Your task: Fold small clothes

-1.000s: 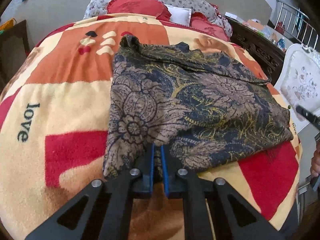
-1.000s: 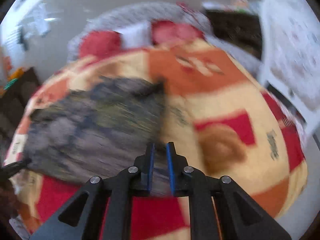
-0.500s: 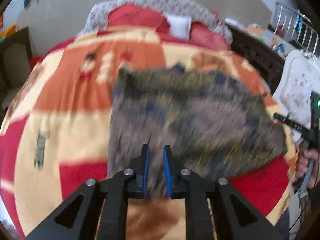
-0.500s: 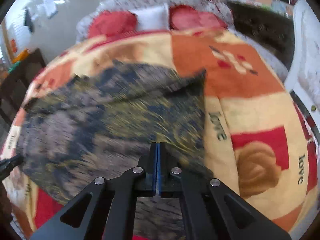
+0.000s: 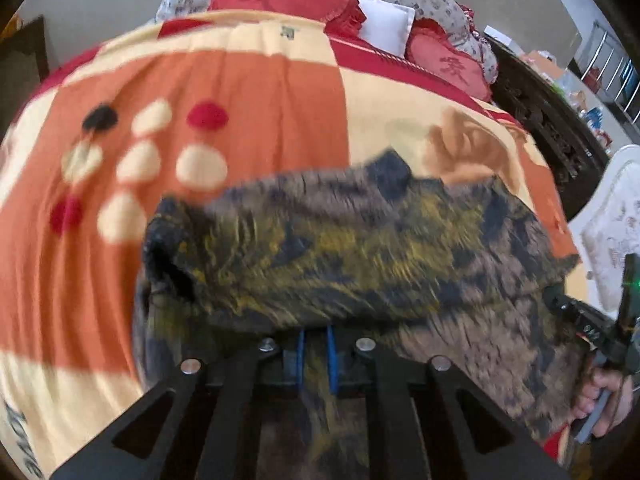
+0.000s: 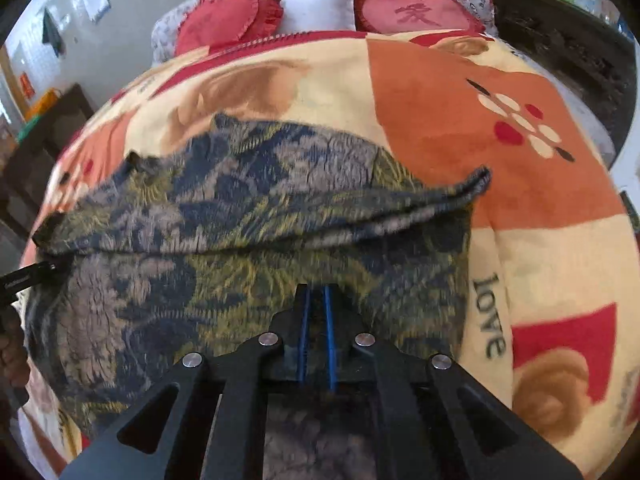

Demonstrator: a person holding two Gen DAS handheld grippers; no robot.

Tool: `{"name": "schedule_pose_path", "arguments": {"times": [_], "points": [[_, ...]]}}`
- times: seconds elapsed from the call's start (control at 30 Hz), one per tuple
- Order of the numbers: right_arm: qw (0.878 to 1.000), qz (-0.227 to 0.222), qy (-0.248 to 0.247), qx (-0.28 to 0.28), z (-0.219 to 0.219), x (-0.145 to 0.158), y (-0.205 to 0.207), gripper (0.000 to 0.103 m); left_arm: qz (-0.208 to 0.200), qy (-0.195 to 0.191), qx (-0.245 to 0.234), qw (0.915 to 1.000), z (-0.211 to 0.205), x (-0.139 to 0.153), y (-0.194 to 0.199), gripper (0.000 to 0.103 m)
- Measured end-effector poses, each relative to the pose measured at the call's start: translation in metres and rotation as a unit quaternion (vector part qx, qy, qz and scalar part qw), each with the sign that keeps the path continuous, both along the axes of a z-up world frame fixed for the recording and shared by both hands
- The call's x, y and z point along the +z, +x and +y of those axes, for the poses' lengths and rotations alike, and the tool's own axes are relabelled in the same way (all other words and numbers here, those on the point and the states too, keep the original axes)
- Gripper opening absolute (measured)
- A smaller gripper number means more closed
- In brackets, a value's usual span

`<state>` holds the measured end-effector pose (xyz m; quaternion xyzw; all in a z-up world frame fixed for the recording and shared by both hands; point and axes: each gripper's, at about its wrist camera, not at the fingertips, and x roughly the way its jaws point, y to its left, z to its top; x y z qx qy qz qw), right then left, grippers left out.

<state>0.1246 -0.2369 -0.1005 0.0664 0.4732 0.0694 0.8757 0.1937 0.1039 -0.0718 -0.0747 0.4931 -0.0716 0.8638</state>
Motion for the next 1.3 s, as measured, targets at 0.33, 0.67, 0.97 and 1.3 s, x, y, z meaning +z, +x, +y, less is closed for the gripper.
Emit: {"name": "schedule_pose_path", "arguments": {"times": [0.33, 0.67, 0.97, 1.3], "points": [[0.996, -0.033, 0.074, -0.033, -0.023, 0.028, 0.073, 0.011, -0.059, -0.007, 0.081, 0.9949, 0.028, 0.038, 0.051, 0.015], [0.997, -0.077, -0.015, -0.016, 0.018, 0.029, 0.042, 0.013, -0.071, 0.05, -0.037, 0.9955, -0.075, -0.001, 0.007, 0.036], [0.987, -0.123, -0.098, 0.022, 0.001, -0.003, 0.061, 0.004, -0.094, 0.005, -0.008, 0.9955, -0.058, -0.018, -0.013, 0.039], [0.987, -0.119, -0.106, 0.026, 0.022, 0.044, 0.029, 0.012, -0.088, 0.031, -0.007, 0.9956, -0.067, -0.02, -0.008, 0.042]]}}
